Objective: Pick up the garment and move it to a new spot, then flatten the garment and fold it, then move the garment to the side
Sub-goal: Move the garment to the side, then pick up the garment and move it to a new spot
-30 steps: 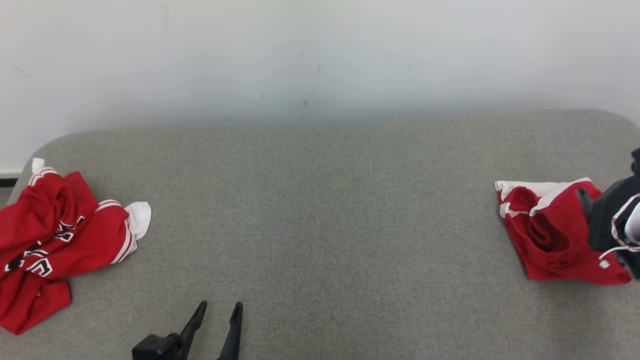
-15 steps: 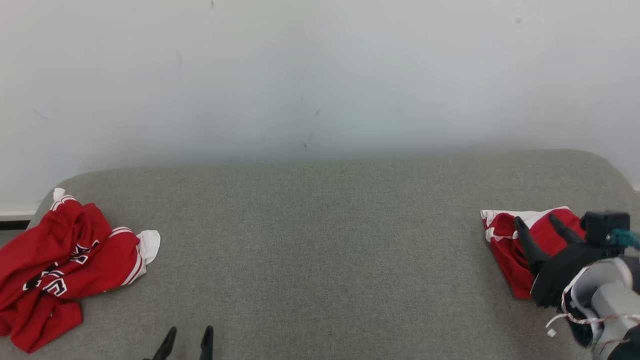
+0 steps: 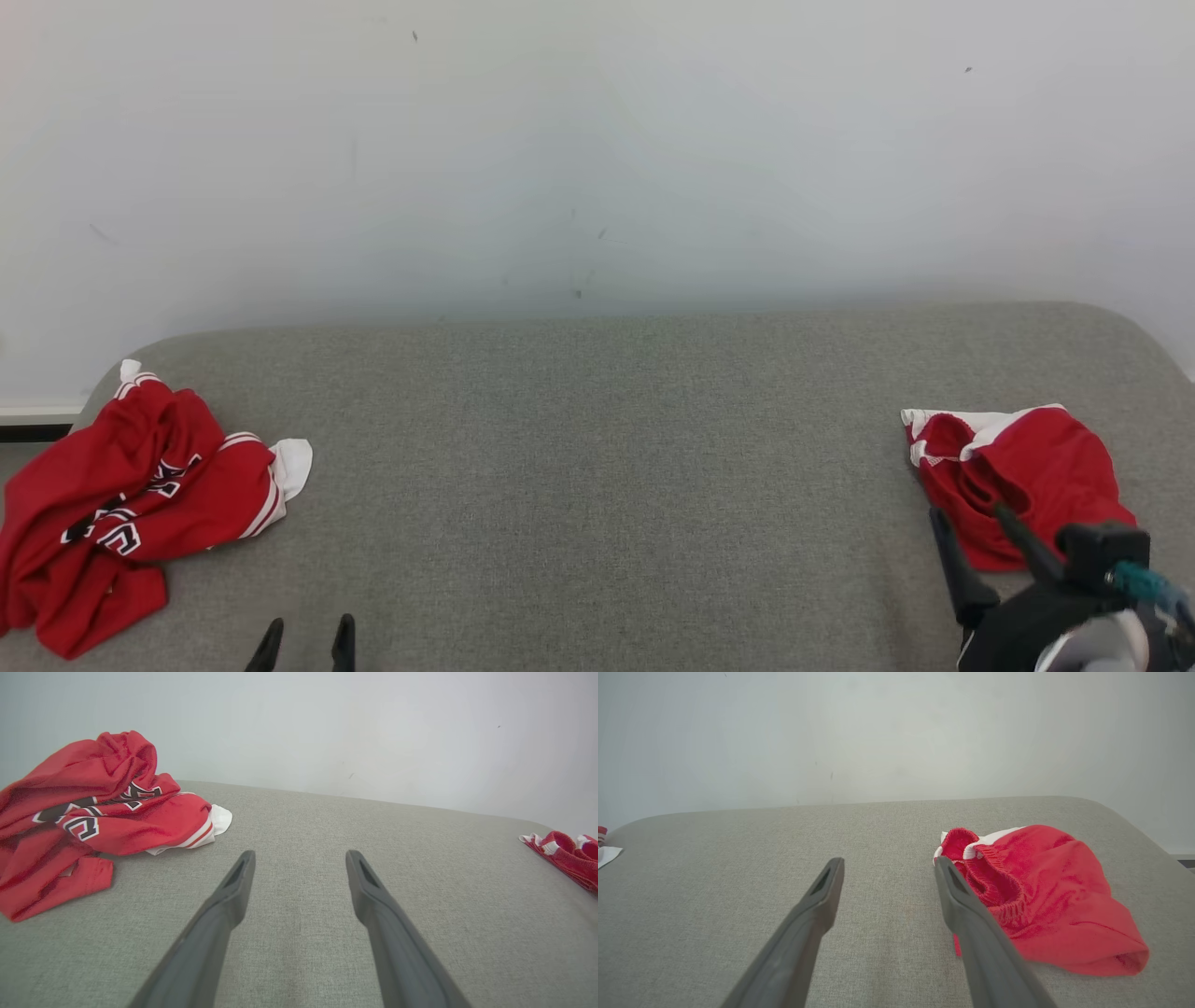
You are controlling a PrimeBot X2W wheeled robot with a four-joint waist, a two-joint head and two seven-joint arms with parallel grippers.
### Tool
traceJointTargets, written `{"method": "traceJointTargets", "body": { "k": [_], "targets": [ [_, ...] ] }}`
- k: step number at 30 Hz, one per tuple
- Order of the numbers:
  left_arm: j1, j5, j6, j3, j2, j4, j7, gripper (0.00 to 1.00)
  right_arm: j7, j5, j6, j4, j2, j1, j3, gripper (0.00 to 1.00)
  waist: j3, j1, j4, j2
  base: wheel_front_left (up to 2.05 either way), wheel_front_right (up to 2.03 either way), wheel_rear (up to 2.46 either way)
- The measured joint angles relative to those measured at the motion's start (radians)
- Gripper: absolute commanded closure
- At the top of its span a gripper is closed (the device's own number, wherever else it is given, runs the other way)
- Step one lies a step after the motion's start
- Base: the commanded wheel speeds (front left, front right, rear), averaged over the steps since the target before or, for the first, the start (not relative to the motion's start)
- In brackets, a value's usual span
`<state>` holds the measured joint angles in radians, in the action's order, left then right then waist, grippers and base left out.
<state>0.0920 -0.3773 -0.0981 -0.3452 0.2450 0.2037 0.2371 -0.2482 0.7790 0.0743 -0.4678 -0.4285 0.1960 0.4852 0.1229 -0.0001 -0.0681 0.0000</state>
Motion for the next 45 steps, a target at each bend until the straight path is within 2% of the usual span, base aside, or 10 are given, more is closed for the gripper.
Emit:
{"method": "traceJointTargets", "body": {
  "k": [6,14,25,45],
  "targets": [
    [0.007,0.001,-0.009,0.031,0.01,-0.022,0.0,0.0,-0.003,-0.035,0.033,0.111,0.009,-0.106,-0.039,0.0,-0.007,0.0001,-0.004,0.0,0.0,0.0,0.0],
    [0.01,0.036,-0.016,0.054,0.018,-0.039,-0.001,0.0,-0.003,-0.101,0.045,0.234,0.023,-0.189,-0.097,0.0,-0.022,0.0001,-0.007,0.0,0.0,0.0,0.0],
    [0.01,0.099,-0.025,0.067,0.024,-0.037,-0.039,0.0,-0.003,-0.177,0.049,0.304,0.022,-0.218,-0.139,0.0,-0.033,0.0001,-0.006,0.0,0.0,0.0,0.0],
    [0.009,0.114,-0.025,0.105,0.007,-0.058,-0.071,0.0,-0.004,-0.229,0.05,0.351,0.054,-0.281,-0.224,0.0,-0.039,0.0001,-0.023,0.0,0.0,0.0,0.0]
  ]
}}
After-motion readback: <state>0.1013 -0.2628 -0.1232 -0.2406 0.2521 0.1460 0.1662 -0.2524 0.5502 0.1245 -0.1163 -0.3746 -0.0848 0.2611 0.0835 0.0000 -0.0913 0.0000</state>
